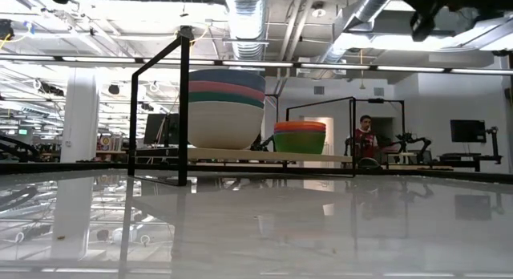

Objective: Place and stack bowls onto a shelf
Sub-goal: Return to Home Position

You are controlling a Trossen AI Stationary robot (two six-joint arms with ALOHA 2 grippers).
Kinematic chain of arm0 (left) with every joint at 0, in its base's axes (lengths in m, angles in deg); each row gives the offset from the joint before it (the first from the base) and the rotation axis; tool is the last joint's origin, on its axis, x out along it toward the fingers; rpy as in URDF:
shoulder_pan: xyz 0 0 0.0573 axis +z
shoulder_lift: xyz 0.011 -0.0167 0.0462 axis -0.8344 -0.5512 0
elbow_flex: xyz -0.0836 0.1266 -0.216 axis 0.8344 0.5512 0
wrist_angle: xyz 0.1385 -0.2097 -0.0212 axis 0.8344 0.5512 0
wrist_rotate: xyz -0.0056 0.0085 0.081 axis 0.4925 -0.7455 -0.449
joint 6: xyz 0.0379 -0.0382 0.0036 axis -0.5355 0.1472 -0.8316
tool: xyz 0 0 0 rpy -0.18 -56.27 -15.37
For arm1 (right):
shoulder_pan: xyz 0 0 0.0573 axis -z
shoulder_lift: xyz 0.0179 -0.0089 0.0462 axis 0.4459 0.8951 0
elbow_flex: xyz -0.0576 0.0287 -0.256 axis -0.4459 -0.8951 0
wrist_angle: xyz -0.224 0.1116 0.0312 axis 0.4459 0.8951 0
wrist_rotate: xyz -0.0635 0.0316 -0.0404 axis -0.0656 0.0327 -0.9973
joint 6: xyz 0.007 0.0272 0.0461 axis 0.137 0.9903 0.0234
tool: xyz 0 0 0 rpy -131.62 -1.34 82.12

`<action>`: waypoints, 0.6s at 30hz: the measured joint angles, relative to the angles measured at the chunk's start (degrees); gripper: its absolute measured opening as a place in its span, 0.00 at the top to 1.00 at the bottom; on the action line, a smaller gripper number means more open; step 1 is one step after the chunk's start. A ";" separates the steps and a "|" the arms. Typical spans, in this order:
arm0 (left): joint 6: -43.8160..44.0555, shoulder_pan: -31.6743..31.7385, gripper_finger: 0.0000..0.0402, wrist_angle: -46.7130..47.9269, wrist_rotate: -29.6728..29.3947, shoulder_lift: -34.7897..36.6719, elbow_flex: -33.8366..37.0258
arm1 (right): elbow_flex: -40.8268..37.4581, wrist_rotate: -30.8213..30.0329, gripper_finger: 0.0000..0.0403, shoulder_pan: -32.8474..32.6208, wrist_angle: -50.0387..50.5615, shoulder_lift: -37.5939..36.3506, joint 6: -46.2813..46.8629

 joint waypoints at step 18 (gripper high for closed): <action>6.47 -0.04 0.39 -25.19 4.55 6.76 28.81 | -13.20 3.21 0.66 0.04 3.75 -22.81 -1.34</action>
